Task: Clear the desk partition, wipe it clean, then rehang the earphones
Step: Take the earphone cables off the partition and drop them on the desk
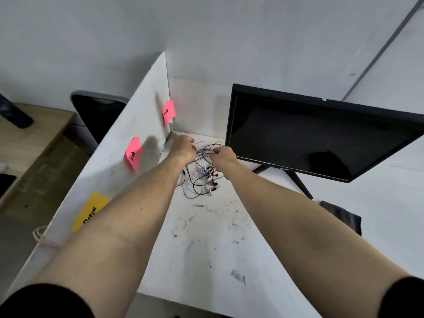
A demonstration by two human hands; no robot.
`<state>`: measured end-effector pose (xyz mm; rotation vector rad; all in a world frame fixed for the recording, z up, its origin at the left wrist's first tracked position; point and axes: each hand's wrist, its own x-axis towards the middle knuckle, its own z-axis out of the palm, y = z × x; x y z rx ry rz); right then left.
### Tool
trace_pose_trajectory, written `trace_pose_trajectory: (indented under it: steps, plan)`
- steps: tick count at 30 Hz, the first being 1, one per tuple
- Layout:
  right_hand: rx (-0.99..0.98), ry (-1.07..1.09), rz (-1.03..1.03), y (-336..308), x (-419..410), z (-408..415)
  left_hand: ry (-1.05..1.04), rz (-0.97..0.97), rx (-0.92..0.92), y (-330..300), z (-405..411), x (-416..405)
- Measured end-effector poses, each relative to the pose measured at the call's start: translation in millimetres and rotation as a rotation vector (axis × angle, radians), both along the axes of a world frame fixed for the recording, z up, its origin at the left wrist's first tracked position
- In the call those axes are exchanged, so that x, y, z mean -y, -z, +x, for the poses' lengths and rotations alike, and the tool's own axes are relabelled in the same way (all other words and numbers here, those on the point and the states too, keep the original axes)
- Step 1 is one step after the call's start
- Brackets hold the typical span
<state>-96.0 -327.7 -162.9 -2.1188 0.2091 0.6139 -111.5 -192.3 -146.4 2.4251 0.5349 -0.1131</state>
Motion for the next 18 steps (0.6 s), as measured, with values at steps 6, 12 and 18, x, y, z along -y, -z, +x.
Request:
trace_pose_trajectory:
  steps: [6,12,18]
  plan:
    - [-0.030,-0.063,-0.051,-10.2,-9.5,-0.4,-0.009,0.023,-0.102,4.2,1.2,-11.7]
    - [-0.007,-0.078,-0.033,-31.9,-16.2,-12.9,0.004,-0.006,-0.084,-26.4,-11.3,-12.1]
    - [0.042,-0.045,0.019,-59.2,-19.7,-38.7,0.049,-0.026,0.002,-70.1,-31.3,-8.2]
